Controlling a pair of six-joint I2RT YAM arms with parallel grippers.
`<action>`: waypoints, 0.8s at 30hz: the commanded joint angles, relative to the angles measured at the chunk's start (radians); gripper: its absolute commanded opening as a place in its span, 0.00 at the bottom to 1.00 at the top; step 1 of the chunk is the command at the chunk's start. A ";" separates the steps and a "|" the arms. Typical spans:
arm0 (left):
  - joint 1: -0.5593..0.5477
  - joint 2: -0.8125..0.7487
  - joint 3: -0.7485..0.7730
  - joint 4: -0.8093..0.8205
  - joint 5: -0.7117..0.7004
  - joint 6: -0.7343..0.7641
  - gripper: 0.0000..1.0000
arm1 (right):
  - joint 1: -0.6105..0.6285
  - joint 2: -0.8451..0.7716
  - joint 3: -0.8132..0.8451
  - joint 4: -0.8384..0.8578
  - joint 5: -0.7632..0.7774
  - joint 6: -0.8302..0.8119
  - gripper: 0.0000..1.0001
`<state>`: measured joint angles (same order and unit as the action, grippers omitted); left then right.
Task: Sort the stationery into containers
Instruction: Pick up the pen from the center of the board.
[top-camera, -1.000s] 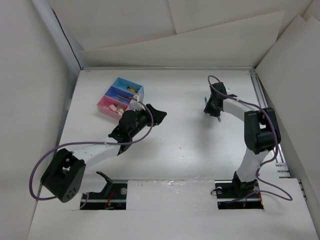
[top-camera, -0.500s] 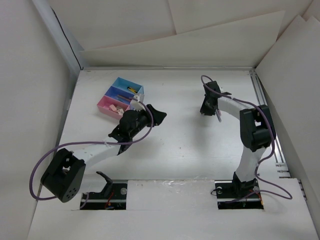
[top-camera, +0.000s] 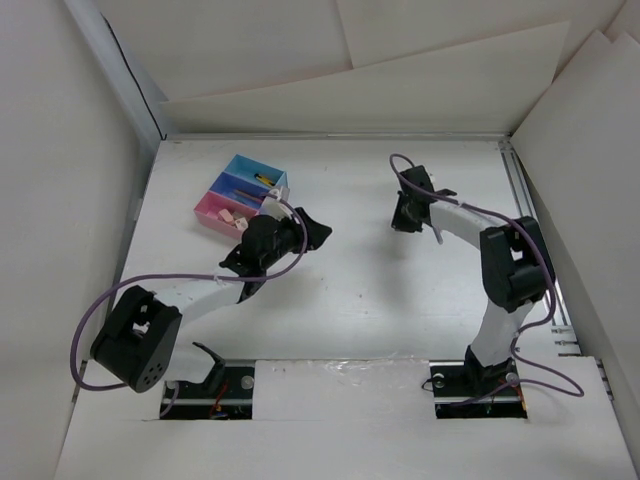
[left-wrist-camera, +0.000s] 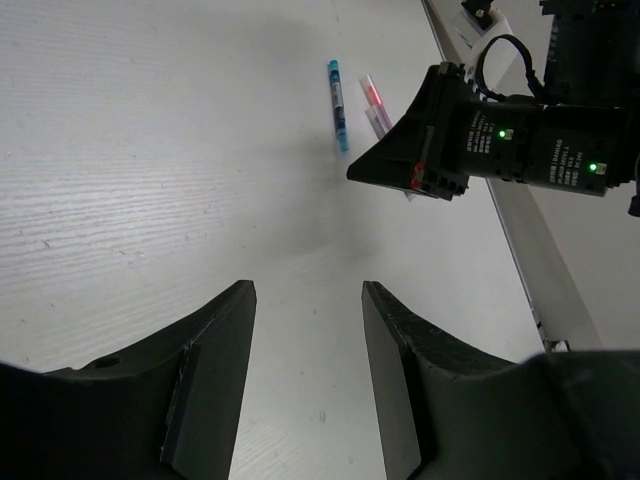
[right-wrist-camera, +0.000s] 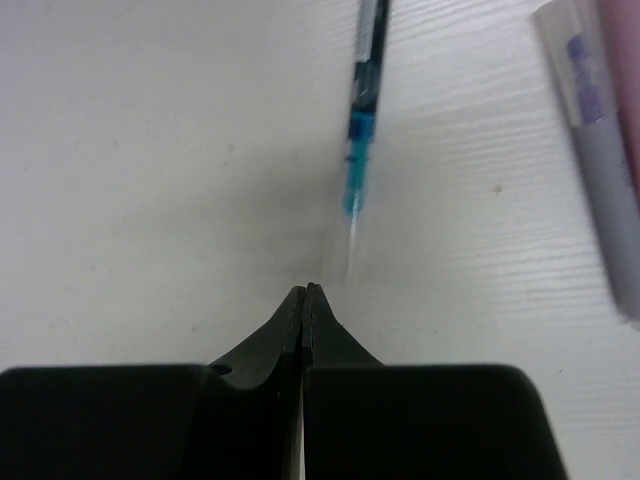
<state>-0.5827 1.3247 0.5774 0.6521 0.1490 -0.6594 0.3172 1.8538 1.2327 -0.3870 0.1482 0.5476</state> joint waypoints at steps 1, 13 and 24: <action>0.001 0.002 0.050 0.023 0.043 -0.002 0.44 | 0.040 -0.080 -0.015 0.050 -0.002 -0.005 0.00; 0.001 -0.007 0.041 0.043 0.061 -0.002 0.44 | -0.056 0.033 0.091 -0.071 0.088 0.015 0.42; 0.001 0.002 0.041 0.061 0.080 -0.011 0.44 | -0.017 0.113 0.169 -0.095 0.036 -0.015 0.38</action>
<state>-0.5827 1.3327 0.5884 0.6617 0.2096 -0.6666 0.2901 1.9553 1.3506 -0.4660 0.1970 0.5453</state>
